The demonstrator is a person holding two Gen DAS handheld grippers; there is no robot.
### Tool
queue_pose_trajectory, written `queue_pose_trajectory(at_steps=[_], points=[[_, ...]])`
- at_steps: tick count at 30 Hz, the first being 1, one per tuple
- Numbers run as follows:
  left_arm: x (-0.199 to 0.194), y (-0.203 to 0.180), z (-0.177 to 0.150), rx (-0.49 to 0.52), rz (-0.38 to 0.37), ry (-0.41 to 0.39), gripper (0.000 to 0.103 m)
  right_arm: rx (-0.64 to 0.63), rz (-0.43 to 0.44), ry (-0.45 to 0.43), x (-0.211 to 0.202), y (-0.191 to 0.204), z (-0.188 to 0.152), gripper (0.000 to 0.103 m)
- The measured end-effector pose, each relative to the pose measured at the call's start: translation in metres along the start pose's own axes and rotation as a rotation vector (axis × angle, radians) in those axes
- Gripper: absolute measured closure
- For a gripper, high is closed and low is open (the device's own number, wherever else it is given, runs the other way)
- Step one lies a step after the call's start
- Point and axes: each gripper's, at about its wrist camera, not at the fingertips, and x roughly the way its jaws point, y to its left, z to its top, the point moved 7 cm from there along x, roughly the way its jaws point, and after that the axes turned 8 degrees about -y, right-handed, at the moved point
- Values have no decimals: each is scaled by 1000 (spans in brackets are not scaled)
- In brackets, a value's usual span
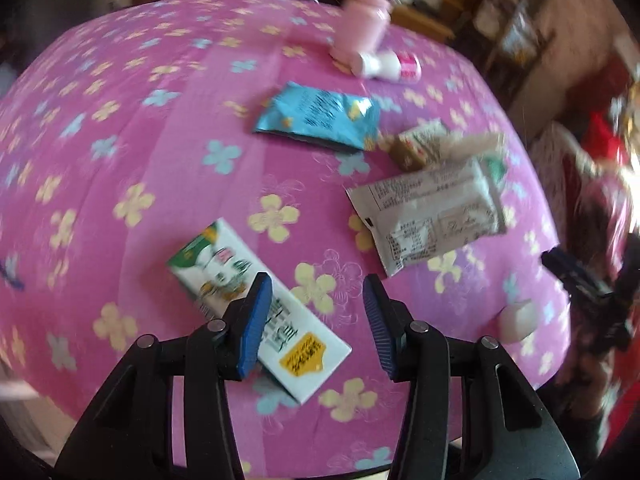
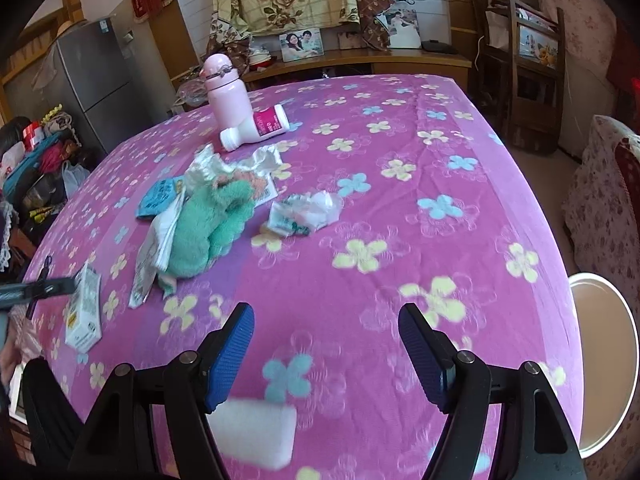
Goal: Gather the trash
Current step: 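Grasp the white milk carton with the left tool while the right tool grasps the crumpled plastic wrapper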
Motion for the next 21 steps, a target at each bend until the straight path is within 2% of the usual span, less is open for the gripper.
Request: queue_pose_trajectory(at_steps=[3, 6, 11, 16, 18, 20, 21], points=[[-13, 8, 1, -63, 44, -74, 49, -21, -21, 14, 19, 0, 13, 25], [-16, 26, -6, -137, 97, -105, 45, -73, -36, 35, 45, 3, 28, 25], [0, 50, -13, -302, 100, -98, 43, -108, -27, 55, 87, 9, 52, 24], [21, 49, -17, -339, 123, -78, 41, -98, -6, 92, 119, 12, 59, 24], [29, 44, -17, -323, 130, -72, 41, -73, 5, 95, 123, 11, 58, 34], [38, 38, -19, -300, 133, -55, 41, -50, 11, 79, 122, 9, 56, 64], [43, 36, -20, -291, 133, -42, 41, -51, 12, 73, 119, 8, 54, 72]])
